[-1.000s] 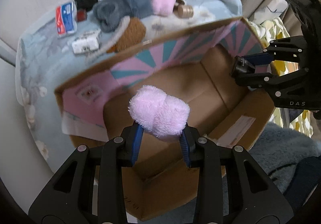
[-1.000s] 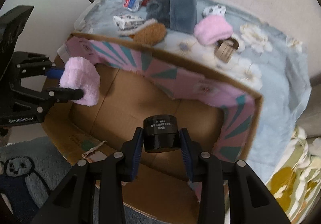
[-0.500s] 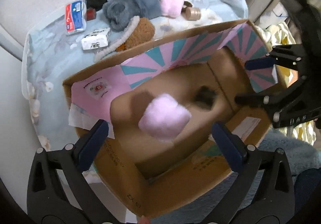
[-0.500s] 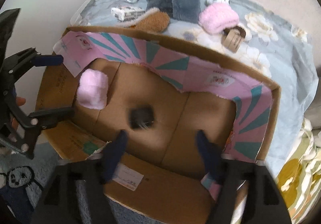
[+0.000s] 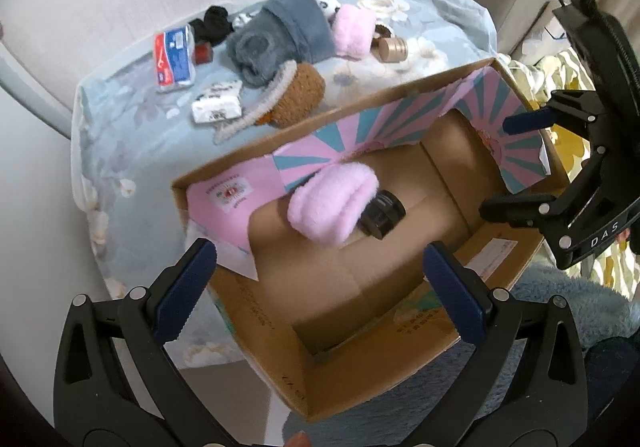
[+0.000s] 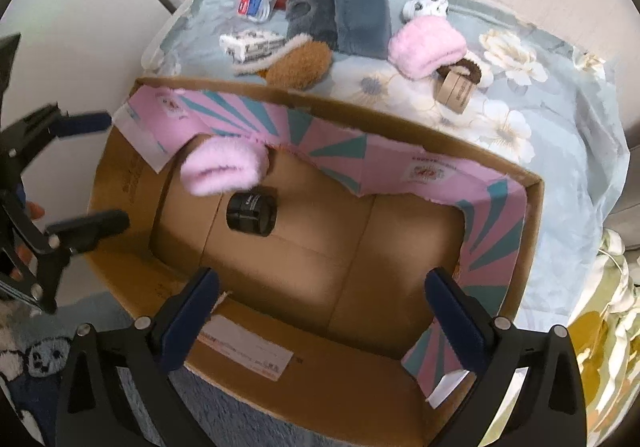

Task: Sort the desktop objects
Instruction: 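Open both tools to drop the pink hair tie and black jar into the box, then grasp the floss-pick box with left tool while right tool grasps beige cylinder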

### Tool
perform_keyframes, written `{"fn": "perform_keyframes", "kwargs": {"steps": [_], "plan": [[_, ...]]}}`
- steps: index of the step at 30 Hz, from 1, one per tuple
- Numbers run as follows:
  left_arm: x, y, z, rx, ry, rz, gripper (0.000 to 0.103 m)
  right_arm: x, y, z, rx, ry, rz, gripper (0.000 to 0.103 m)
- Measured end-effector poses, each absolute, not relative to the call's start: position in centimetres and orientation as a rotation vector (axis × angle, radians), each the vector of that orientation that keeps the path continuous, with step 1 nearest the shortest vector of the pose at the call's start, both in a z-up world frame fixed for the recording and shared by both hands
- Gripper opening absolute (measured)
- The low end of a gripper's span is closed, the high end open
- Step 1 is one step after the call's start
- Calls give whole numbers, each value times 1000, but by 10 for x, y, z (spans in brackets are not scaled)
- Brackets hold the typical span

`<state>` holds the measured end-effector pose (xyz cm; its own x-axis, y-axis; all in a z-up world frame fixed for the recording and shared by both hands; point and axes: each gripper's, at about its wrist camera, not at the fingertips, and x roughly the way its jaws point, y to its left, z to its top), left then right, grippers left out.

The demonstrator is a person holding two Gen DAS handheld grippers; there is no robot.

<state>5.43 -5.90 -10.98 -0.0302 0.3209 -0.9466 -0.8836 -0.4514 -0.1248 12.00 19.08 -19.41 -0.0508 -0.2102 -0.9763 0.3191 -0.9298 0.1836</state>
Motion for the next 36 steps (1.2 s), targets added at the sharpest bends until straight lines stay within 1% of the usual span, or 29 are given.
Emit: {"fn": "perform_keyframes", "kwargs": {"steps": [5, 12, 16, 19, 21, 24, 26, 29, 31, 36], "plan": [[49, -59, -109, -1287, 649, 1650, 103, 126, 189, -196, 1918, 223, -2067, 103], [40, -57, -115, -1303, 618, 1638, 103, 126, 193, -192, 1906, 121, -2082, 102], [34, -54, -106, -1289, 599, 1652, 103, 123, 193, -168, 1844, 90, -2101, 102], [24, -52, -92, -1262, 582, 1704, 103, 114, 202, -138, 1762, 99, -2145, 102], [13, -50, -81, -1247, 571, 1758, 103, 98, 211, -123, 1726, 114, -2182, 102], [-13, -43, -71, -1265, 545, 1831, 103, 71, 225, -117, 1716, 121, -2244, 102], [-31, -37, -67, -1251, 530, 1871, 103, 49, 234, -121, 1729, 104, -2275, 102], [-67, -20, -74, -1230, 561, 1933, 103, 16, 249, -146, 1820, 53, -2300, 102], [-88, -10, -85, -1239, 577, 1948, 103, -7, 254, -169, 1899, 13, -2304, 102], [-133, 18, -129, -1241, 647, 1925, 102, -33, 259, -213, 2033, -1, -2279, 102]]}}
